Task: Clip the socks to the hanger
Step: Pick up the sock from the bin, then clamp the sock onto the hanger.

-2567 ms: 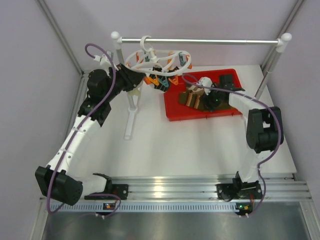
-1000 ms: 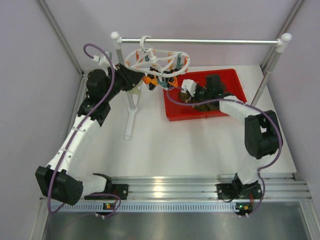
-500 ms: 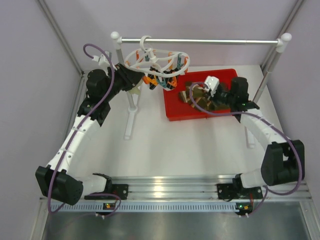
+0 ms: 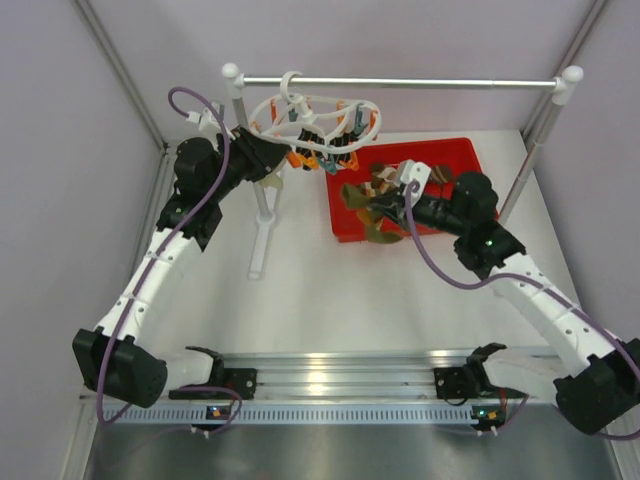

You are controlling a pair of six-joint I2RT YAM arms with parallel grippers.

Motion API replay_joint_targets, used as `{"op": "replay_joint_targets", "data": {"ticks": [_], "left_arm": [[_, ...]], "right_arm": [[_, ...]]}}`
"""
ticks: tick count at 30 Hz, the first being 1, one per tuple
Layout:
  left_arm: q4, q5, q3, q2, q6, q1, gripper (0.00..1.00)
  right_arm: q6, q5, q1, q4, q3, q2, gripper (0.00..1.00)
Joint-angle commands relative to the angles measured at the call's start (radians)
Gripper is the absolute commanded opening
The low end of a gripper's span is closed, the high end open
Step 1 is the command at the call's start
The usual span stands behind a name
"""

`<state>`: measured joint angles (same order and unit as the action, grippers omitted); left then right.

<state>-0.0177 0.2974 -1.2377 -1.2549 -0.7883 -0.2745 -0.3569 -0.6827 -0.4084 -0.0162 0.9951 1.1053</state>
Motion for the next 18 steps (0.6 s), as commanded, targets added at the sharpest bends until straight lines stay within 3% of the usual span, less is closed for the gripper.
{"op": "replay_joint_targets", "data": {"ticks": [1, 9, 13, 18], "left_arm": [[0.022, 0.003, -0.014, 0.000, -0.015, 0.008, 0.00], [0.022, 0.016, 0.000, 0.005, -0.026, 0.006, 0.00], [0.022, 0.016, -0.006, 0.009, -0.028, 0.006, 0.00], [0.021, 0.025, 0.001, 0.015, -0.035, 0.006, 0.00]], "right_arm": [[0.090, 0.165, -0.162, -0.089, -0.042, -0.045, 0.00], [0.116, 0.668, -0.476, -0.323, -0.058, 0.059, 0.00], [0.088, 0.848, -0.530, -0.462, -0.055, 0.128, 0.00], [0.058, 0.873, -0.535, -0.580, -0.053, 0.197, 0.00]]}}
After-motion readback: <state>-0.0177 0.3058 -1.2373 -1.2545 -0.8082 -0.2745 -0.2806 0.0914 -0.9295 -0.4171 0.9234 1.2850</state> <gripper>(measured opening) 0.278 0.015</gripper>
